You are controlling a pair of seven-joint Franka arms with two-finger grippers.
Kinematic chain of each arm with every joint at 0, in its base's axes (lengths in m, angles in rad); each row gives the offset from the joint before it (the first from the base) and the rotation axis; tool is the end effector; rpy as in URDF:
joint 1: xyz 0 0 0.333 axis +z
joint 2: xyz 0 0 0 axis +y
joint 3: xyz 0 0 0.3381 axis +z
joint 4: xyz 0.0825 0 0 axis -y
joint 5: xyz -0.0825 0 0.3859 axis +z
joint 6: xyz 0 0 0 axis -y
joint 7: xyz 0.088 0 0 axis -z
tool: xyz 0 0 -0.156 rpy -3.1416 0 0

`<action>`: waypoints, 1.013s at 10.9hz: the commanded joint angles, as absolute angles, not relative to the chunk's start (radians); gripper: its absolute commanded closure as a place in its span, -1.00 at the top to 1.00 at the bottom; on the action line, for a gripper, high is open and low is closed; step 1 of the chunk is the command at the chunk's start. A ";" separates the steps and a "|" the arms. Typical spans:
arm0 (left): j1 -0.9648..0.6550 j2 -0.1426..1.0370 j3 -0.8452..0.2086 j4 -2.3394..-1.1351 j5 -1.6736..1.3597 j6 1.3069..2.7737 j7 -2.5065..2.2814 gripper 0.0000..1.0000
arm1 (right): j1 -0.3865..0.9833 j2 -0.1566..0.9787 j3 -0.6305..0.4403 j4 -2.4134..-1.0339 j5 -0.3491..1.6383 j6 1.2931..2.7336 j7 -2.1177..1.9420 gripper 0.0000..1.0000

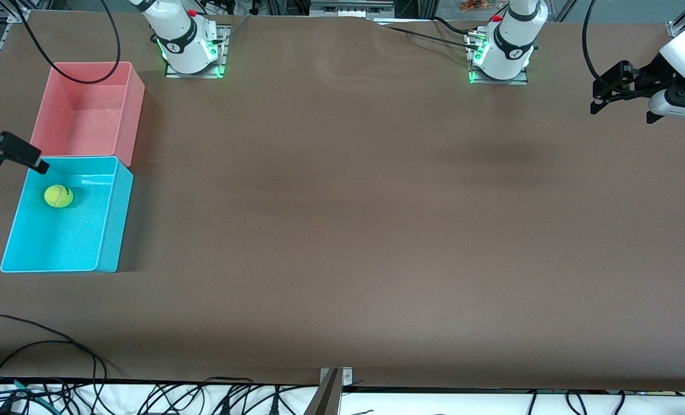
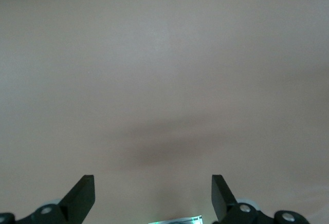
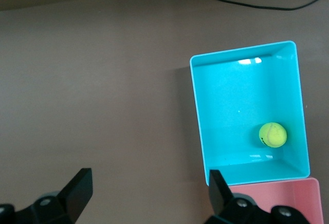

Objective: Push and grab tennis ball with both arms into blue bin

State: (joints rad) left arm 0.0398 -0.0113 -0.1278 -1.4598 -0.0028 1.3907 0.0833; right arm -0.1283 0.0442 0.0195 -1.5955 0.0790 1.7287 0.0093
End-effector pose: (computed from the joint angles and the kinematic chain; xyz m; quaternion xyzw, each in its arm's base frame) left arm 0.5284 -0.0475 0.6401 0.9959 -0.0857 -0.0289 0.0006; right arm 0.5873 -0.0532 0.5757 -0.9962 0.0634 -0.0464 0.0374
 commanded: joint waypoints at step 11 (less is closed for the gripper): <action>0.031 -0.215 -0.132 -1.698 0.002 1.509 0.094 1.00 | 0.050 0.002 -0.126 -1.606 0.043 1.703 -0.107 0.99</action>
State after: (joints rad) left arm 0.0327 -0.1193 -0.1343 -1.5727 -0.0030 1.4395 0.0833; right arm -0.0247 0.0363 -0.0693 -1.6063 0.0599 1.7083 -0.1274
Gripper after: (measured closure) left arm 0.000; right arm 0.000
